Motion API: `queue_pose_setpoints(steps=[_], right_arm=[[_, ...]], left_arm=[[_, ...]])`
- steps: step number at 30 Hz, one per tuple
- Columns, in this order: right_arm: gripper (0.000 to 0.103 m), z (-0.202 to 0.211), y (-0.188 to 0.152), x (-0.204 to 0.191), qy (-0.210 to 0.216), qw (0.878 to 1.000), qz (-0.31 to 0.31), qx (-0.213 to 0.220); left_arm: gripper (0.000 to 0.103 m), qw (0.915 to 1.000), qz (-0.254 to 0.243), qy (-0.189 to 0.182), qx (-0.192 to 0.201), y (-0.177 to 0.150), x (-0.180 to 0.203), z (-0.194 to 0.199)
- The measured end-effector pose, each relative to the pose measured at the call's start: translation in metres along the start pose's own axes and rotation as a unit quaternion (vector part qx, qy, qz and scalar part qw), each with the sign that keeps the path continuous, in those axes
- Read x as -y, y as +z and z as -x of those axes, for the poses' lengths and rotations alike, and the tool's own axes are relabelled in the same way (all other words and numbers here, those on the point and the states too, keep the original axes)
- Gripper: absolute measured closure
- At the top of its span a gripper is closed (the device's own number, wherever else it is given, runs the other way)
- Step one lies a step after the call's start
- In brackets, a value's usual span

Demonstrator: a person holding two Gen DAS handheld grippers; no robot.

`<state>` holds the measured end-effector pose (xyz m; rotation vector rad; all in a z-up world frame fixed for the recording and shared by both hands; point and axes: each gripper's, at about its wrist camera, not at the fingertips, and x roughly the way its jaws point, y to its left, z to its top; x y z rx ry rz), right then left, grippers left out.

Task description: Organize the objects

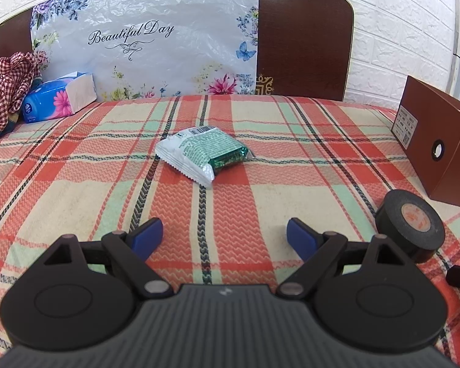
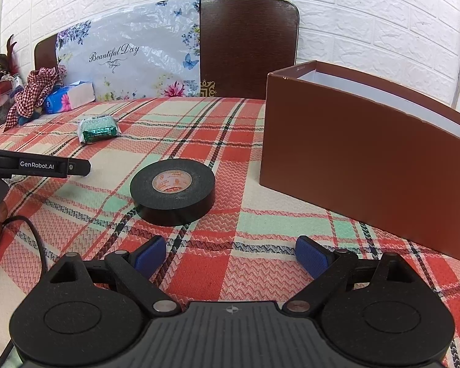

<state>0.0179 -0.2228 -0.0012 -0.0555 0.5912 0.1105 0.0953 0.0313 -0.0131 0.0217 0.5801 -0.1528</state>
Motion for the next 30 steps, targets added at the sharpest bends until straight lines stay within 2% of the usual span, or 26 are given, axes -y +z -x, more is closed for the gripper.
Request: queue_pose_setpoints(steps=[5,12,20,26,30], right_arm=[[0.011,0.001,-0.001,-0.003,-0.014,1.000,0.006,-0.005],[0.010,0.001,0.000,-0.002,-0.012,1.000,0.003,-0.009],[0.007,0.001,-0.001,0.001,0.004,1.000,-0.008,-0.009],[0.005,-0.001,0.000,0.001,0.013,1.000,-0.009,-0.009],[0.005,-0.002,0.000,0.002,0.018,1.000,-0.010,-0.009]], left_arm=[[0.013,0.9999,-0.014,-0.003,-0.009,-0.002,0.007,0.004],[0.010,0.9991,-0.014,-0.035,-0.020,-0.009,0.023,0.017],[0.010,0.9942,0.038,-0.089,-0.045,-0.001,0.031,0.017],[0.010,0.9839,0.089,-0.138,-0.071,0.010,0.030,0.014],[0.010,0.9812,0.094,-0.151,-0.075,0.017,0.036,0.014]])
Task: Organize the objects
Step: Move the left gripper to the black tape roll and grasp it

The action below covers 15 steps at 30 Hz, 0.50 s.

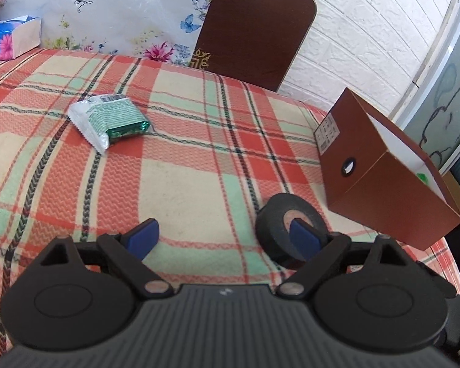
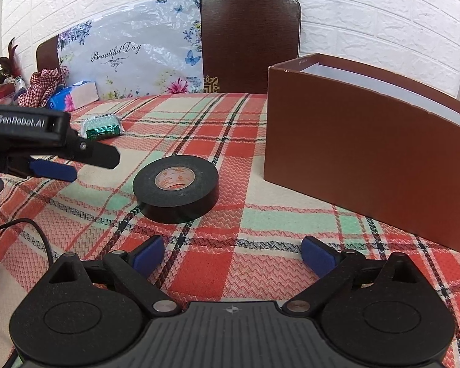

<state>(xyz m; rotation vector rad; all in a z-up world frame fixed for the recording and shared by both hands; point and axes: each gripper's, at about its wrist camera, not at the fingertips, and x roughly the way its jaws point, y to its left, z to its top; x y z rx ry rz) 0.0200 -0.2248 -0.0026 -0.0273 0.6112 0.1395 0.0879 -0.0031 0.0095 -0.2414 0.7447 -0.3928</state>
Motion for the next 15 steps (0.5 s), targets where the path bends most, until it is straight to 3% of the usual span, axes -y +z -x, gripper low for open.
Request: queue_pose_setpoints(steps=[7,15], right_arm=[[0.005,0.000,-0.001,0.002,0.002,1.000,-0.002,0.003],[0.012,0.004,-0.003,-0.009,-0.026,0.999,0.033,0.021]], left_arm=[[0.010,0.9998,-0.009,-0.012,-0.012,0.002,0.009,-0.004],[0.010,0.9997,-0.014,-0.016,-0.011,0.009,0.011,-0.002]])
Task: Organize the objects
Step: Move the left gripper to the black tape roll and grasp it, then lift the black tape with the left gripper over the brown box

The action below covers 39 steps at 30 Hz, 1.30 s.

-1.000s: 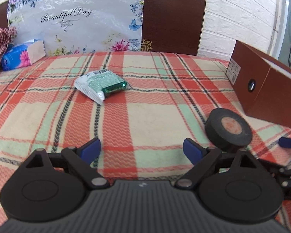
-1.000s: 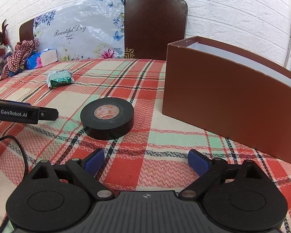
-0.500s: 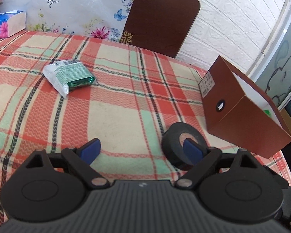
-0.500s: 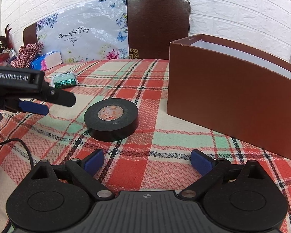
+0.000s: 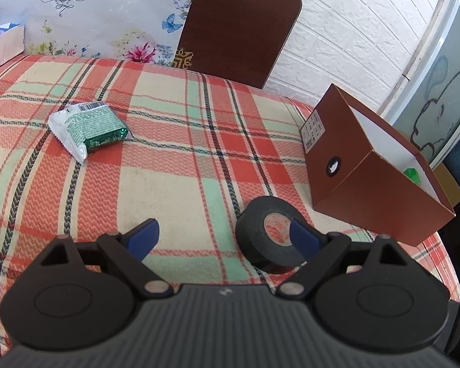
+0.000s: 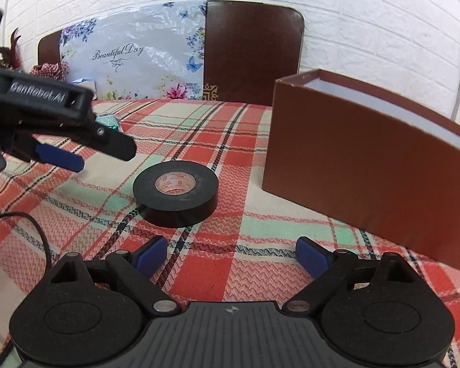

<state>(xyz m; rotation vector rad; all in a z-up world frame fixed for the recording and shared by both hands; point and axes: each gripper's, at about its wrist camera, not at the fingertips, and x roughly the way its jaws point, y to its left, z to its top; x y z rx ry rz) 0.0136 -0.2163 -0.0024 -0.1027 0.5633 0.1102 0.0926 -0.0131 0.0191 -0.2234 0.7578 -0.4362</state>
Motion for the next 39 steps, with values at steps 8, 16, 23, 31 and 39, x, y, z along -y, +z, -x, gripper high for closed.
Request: queue_pose_setpoints(steps=[8,16,23,31,39], right_arm=[[0.012,-0.004,0.003,0.003,0.008,1.000,-0.013,-0.012],[0.012,-0.011,0.014,-0.012,0.028,0.999,0.031,-0.013],[0.012,-0.042,0.034,-0.018,0.057,0.997,0.034,-0.030],[0.024,-0.061,0.045,-0.030,0.086,0.995,0.048,-0.027],[0.026,-0.054,0.041,-0.028,0.079,0.996,0.034,-0.031]], left_arm=[[0.010,0.9995,-0.021,-0.022,0.000,0.008,0.013,-0.002],[0.018,0.9973,-0.059,-0.041,-0.017,0.017,0.029,-0.015],[0.035,0.9932,-0.084,-0.046,-0.066,0.014,0.038,-0.042],[0.044,0.9946,-0.066,-0.045,-0.067,0.007,0.030,-0.053],[0.048,0.9944,-0.068,-0.043,-0.067,-0.001,0.038,-0.045]])
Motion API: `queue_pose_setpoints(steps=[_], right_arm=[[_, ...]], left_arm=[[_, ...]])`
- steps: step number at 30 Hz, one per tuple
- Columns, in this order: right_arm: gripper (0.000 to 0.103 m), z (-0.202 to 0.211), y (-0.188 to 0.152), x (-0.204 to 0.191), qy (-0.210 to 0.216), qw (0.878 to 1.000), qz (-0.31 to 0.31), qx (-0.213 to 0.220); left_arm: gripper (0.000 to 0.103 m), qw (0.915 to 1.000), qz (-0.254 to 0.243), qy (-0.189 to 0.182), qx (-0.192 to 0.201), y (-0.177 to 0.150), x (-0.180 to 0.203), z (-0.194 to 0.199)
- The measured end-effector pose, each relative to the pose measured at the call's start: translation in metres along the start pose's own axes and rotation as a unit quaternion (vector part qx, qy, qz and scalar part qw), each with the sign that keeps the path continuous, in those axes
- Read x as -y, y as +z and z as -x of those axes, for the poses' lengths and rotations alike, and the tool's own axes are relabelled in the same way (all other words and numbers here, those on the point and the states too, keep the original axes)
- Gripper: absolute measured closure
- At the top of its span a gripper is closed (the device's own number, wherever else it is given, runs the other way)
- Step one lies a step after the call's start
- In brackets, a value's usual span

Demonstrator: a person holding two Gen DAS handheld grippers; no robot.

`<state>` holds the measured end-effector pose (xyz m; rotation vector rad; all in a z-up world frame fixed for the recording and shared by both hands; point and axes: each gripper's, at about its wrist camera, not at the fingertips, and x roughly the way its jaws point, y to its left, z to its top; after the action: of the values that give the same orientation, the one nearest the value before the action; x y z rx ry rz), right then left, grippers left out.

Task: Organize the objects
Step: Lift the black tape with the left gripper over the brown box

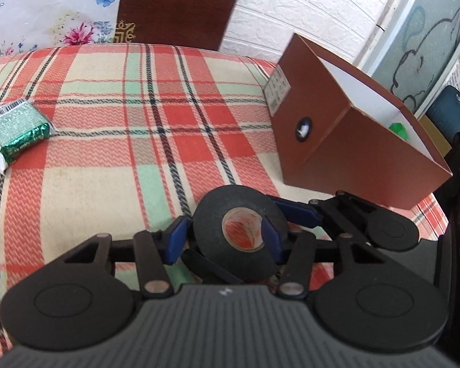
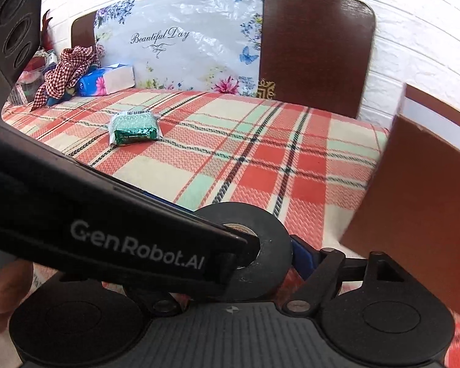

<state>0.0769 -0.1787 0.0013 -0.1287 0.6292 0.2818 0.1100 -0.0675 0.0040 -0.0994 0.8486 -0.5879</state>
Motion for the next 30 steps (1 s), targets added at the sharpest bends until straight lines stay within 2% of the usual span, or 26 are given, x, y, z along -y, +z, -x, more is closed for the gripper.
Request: queue_pose_setpoints(steps=[15,19,23,30], right_arm=[[0.026,0.061,-0.045,0.033,-0.062,0.997,-0.054,-0.010],[0.025,0.066,-0.048,0.032,-0.069,0.997,-0.041,-0.009],[0.023,0.066,-0.050,0.034,-0.068,0.997,-0.043,-0.006],[0.022,0.063,-0.049,0.035,-0.068,0.997,-0.045,-0.005]], left_arm=[[0.046,0.9946,-0.064,-0.075,-0.033,-0.027,0.071,-0.007],[0.039,0.9954,-0.066,-0.060,-0.033,-0.026,0.072,-0.006],[0.040,0.9970,-0.052,-0.048,-0.034,-0.024,0.063,-0.004],[0.040,0.9957,-0.075,-0.040,-0.037,-0.026,0.070,-0.004]])
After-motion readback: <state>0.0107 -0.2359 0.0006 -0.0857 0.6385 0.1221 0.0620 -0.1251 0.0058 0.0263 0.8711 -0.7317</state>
